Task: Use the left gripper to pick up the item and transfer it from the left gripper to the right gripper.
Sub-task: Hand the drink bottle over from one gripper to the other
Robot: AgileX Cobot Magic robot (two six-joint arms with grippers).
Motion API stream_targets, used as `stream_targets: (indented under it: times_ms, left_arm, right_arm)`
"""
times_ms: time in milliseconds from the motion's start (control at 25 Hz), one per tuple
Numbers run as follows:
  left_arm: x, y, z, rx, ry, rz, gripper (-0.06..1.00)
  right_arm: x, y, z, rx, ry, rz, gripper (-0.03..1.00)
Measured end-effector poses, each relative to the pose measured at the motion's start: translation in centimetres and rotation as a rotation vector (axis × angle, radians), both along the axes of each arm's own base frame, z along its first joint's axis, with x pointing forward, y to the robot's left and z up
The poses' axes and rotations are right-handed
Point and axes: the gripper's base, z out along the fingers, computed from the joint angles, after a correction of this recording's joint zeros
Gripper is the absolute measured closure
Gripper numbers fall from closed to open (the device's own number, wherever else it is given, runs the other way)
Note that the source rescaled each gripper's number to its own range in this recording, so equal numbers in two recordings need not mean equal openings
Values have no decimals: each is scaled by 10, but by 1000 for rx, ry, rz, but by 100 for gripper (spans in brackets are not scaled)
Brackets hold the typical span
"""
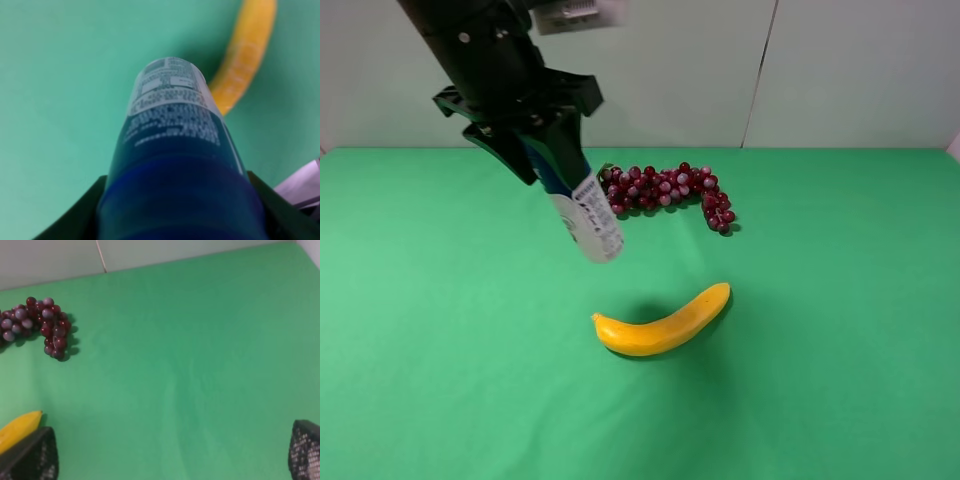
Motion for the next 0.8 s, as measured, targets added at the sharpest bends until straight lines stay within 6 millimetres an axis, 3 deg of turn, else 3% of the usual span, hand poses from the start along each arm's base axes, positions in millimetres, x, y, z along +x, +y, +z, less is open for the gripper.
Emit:
stream_targets:
  times_ms: [120,280,520,800]
  left_arm:
    - [-11,-16,0,-15,-15,-51,94]
    - [-26,-37,1,-39,-44,-115,94]
    - [-40,-57,3,-77,-86,-167,94]
    - [-39,-63,5,-138,-106,-147,94]
  right_arm:
    - [0,0,2,0,0,0,-3]
    - [7,3,20,-11,16,38,-3]
    - [41,13,33,-50,72,181,-3]
    - [72,27,42,-71,0,368,-3]
